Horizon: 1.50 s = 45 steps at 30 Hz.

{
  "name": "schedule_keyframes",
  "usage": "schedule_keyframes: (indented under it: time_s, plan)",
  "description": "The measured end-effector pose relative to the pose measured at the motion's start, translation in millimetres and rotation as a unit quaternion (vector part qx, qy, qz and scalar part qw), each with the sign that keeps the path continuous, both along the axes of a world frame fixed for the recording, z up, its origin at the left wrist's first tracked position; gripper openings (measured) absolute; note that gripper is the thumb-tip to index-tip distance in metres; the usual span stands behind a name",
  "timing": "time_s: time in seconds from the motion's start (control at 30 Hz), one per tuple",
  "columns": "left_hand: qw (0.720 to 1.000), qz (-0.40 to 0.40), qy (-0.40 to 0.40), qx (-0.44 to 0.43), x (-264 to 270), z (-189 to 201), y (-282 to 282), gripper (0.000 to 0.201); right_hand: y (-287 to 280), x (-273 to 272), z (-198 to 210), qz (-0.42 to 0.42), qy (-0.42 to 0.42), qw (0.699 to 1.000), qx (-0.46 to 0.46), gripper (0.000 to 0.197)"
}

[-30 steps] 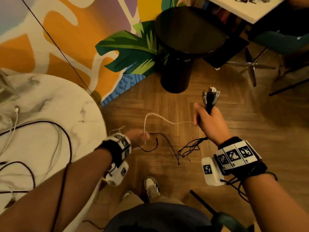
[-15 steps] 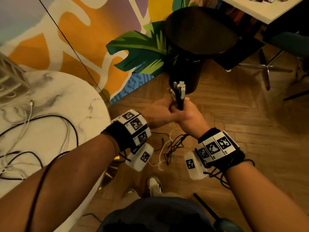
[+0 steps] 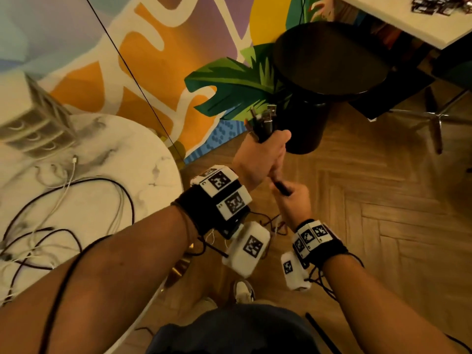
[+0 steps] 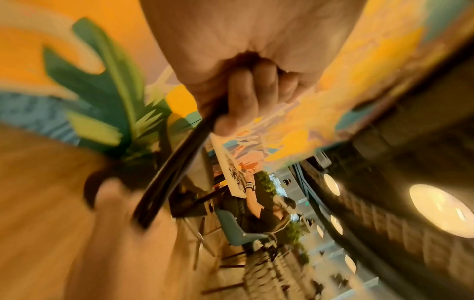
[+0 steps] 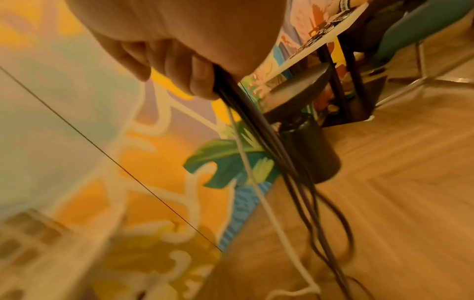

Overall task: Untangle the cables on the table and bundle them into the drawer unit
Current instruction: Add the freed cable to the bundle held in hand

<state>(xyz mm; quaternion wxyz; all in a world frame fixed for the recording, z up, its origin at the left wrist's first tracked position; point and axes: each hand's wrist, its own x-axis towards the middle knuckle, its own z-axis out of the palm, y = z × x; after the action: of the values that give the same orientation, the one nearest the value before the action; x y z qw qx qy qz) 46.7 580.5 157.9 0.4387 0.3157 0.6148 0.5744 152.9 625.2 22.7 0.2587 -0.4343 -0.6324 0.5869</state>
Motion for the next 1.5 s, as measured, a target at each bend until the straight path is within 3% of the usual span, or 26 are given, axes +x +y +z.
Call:
schedule_keyframes:
  time_s: [0.03,0.07,0.1,0.13,0.2,0.23,0.3,0.43,0.53,0.6,0.7,0.77,0.83,0.9,0.97,1.03,1.1,1.17,1.27,1.3,1.37,1.4,1.43,1.5]
  plan:
    - [0.998,-0.011,0.054,-0.008,-4.3,8.6,-0.4,0.045,3.0,1.3,-16.3,-0.004,-0.060,0.998,0.007,0.049]
    - [0.987,-0.032,0.158,-0.017,-9.2,18.1,-2.5,0.043,6.1,6.6,-30.2,-0.002,-0.112,0.994,0.011,0.048]
    - [0.954,-0.061,0.292,-0.024,-16.5,26.4,-5.7,0.041,10.1,10.2,-42.6,-0.002,-0.151,0.988,0.012,0.045]
    - [0.904,-0.091,0.416,-0.025,-24.9,37.4,-10.0,0.036,15.1,12.4,-54.2,0.004,-0.183,0.983,0.012,0.039]
    - [0.815,-0.122,0.566,-0.035,-40.3,57.6,-20.0,0.030,22.5,15.0,-68.5,0.010,-0.231,0.973,0.000,0.020]
    - [0.783,-0.119,0.610,-0.032,-48.2,66.6,-22.2,0.038,24.7,14.8,-73.3,0.004,-0.248,0.969,-0.006,0.015]
    - [0.733,-0.114,0.670,-0.034,-60.8,78.2,-24.2,0.046,28.6,13.3,-82.7,-0.007,-0.270,0.963,-0.012,0.019]
    - [0.641,-0.139,0.749,-0.098,-65.9,89.4,-31.6,0.028,38.4,-0.9,-89.6,-0.015,-0.348,0.934,-0.074,0.027]
    - [0.641,-0.119,0.754,-0.080,-73.5,93.9,-34.9,0.045,44.6,-26.0,-89.2,-0.034,-0.352,0.924,-0.146,0.031]
    - [0.622,-0.092,0.774,-0.073,-82.5,98.4,-37.2,0.039,48.7,-43.3,-87.2,-0.043,-0.291,0.940,-0.174,0.032]
    - [0.635,-0.054,0.766,-0.090,-98.9,106.2,-44.0,0.017,55.2,-49.0,-84.4,-0.132,-0.244,0.956,-0.099,0.032]
    - [0.641,-0.042,0.761,-0.095,-104.5,104.1,-44.7,0.016,56.9,-36.2,-87.8,-0.043,-0.319,0.947,0.005,0.030]
    - [0.662,-0.032,0.746,-0.065,-102.9,93.4,-43.6,0.020,56.6,-22.0,-97.9,0.089,-0.438,0.891,0.074,0.028]
    - [0.731,-0.016,0.682,0.006,-97.1,76.5,-43.2,0.021,55.9,-10.7,-106.1,0.136,-0.511,0.844,0.087,0.030]
    - [0.828,0.037,0.555,0.070,-87.0,60.4,-44.0,0.023,53.6,-6.0,-111.6,0.159,-0.538,0.826,0.053,0.035]
    - [0.926,0.108,0.359,0.045,-74.4,53.7,-42.9,0.025,49.3,-5.8,-115.1,0.189,-0.531,0.826,0.016,0.037]
    - [0.974,0.110,0.198,0.005,-62.4,45.1,-39.9,0.021,43.9,-9.7,-114.1,0.228,-0.523,0.821,0.004,0.045]
    - [0.988,0.083,0.131,-0.008,-53.9,35.1,-39.1,0.026,37.5,-17.5,-105.7,0.267,-0.503,0.821,0.029,0.064]
    - [0.995,0.042,0.061,-0.059,-42.8,2.6,-43.9,0.034,20.2,-32.8,-77.1,0.297,-0.380,0.872,0.083,0.091]
    - [0.996,0.033,0.026,-0.080,-39.1,-10.7,-47.0,0.031,10.0,-39.6,-60.0,0.306,-0.319,0.890,0.115,0.087]
    - [0.990,0.023,-0.019,-0.136,-29.9,-32.7,-52.9,0.021,-10.8,-50.7,-17.6,0.326,-0.174,0.915,0.159,0.049]
    - [0.985,0.027,-0.018,-0.171,-26.1,-39.1,-56.8,0.026,-22.8,-55.0,5.3,0.329,-0.113,0.927,0.144,0.037]
    - [0.978,0.040,-0.015,-0.202,-23.8,-43.5,-61.2,0.034,-34.1,-58.4,23.7,0.332,-0.062,0.936,0.102,0.033]
    - [0.976,0.075,-0.003,-0.205,-25.4,-47.5,-70.9,0.031,-49.7,-63.1,41.4,0.316,0.009,0.948,0.040,0.043]
